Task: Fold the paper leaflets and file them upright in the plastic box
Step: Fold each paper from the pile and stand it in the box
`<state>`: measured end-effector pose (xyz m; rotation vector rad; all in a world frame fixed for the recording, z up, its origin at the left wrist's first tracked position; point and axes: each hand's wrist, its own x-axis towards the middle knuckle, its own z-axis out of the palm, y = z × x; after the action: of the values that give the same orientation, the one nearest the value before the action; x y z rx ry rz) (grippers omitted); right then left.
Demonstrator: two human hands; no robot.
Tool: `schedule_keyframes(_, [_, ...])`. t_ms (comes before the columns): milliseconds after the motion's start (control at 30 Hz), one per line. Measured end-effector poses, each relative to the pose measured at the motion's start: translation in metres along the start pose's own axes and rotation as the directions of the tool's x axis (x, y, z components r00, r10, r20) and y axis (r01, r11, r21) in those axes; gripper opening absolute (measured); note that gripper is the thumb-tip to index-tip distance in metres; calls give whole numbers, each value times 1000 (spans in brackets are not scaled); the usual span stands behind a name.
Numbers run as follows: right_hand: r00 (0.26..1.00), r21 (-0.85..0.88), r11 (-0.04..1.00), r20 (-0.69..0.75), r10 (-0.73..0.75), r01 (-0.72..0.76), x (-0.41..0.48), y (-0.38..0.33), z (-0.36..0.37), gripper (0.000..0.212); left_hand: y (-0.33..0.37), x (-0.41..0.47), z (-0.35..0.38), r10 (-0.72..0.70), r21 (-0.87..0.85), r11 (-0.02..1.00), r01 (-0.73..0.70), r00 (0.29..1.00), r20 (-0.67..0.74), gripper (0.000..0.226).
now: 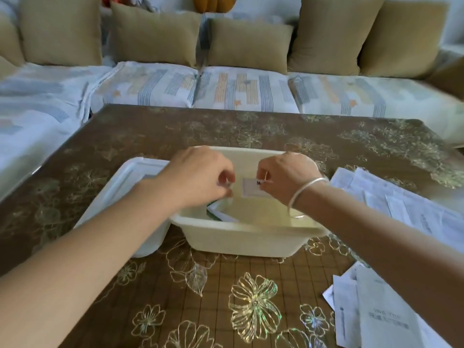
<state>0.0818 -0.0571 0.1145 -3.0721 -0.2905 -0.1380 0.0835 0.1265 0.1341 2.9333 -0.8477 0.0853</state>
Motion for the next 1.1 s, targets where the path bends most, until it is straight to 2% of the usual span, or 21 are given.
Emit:
schedule_keyframes(100, [999, -73, 997, 30, -27, 30, 15, -3, 8, 16, -7, 17, 14, -2, 133, 991, -22, 984, 180, 49])
schedule_keyframes(200, [997, -76, 996, 61, -48, 53, 21, -6, 11, 16, -11, 19, 23, 5, 208, 976, -60, 966, 258, 65])
schedule_keyframes(300, [994, -94, 993, 87, -63, 71, 22, -9, 13, 16, -7, 18, 26, -1, 207, 977, -59, 960, 280, 59])
schedule_keyframes(500, [990, -204, 970, 83, -118, 133, 26, -17, 20, 18, -1, 18, 27, 20, 84, 996, -42, 971, 239, 49])
schedule_keyframes(633, [981, -182, 968, 111, -157, 176, 28, -27, 21, 18, -2, 17, 29, 44, -6, 999, -44, 965, 259, 29])
schedule_keyframes(767, [974, -101, 977, 146, -172, 187, 27, -33, 21, 14, -7, 13, 23, 24, 80, 996, -48, 962, 270, 11])
schedule_keyframes(867, [972, 7, 988, 176, -154, 155, 29, -38, 24, 11, -7, 10, 20, 4, 207, 977, -56, 969, 246, 6])
schedule_keyframes(900, [972, 53, 989, 188, -144, 137, 30, -40, 26, 8, -5, 8, 19, -2, 262, 963, -60, 973, 229, 10])
schedule_keyframes(1000, [960, 93, 989, 248, -131, 111, 33, -46, 29, 27, -2, 6, 18, 1, 350, 933, -80, 975, 223, 33])
schedule_keyframes(1033, [957, 84, 990, 261, -130, 112, 33, -48, 29, 22, -2, 6, 17, 0, 352, 933, -78, 976, 218, 32])
schedule_keyframes(1100, [949, 46, 991, 288, -132, 124, 36, -49, 28, 3, -4, 5, 16, 4, 333, 940, -78, 976, 217, 15])
